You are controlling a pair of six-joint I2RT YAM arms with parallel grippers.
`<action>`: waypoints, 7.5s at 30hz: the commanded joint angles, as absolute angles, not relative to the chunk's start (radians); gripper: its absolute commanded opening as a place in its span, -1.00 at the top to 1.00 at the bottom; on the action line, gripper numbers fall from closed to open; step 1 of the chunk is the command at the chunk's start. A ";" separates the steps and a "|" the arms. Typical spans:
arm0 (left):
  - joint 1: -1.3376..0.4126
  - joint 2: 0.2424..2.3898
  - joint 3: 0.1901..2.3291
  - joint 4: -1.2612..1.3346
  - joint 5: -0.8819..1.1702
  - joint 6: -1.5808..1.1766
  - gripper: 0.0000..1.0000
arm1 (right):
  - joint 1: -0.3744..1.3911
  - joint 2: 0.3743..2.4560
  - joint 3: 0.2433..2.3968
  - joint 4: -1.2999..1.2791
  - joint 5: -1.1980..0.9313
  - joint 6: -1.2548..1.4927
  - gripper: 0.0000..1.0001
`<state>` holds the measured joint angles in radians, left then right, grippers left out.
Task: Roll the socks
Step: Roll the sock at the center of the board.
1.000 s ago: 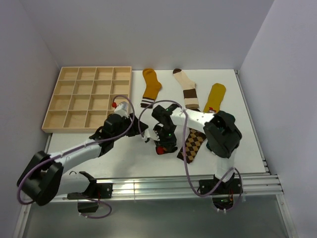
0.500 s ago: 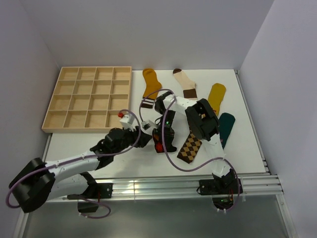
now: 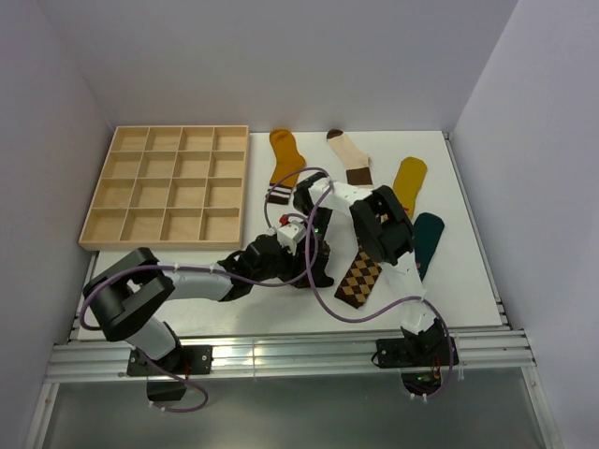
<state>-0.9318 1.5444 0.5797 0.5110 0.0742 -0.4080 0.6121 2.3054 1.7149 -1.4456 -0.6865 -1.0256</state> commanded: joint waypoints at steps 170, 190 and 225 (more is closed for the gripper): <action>-0.626 1.043 0.367 0.455 -0.143 -0.759 0.21 | 0.703 2.141 1.489 -1.178 -0.256 -0.811 0.64; -1.066 1.300 0.426 0.635 -0.040 -0.413 0.05 | 0.698 2.246 1.572 -1.252 -0.278 -0.775 0.60; -1.006 1.766 0.454 1.051 0.070 -0.508 0.86 | 0.620 2.286 1.698 -1.275 -0.488 -0.712 0.38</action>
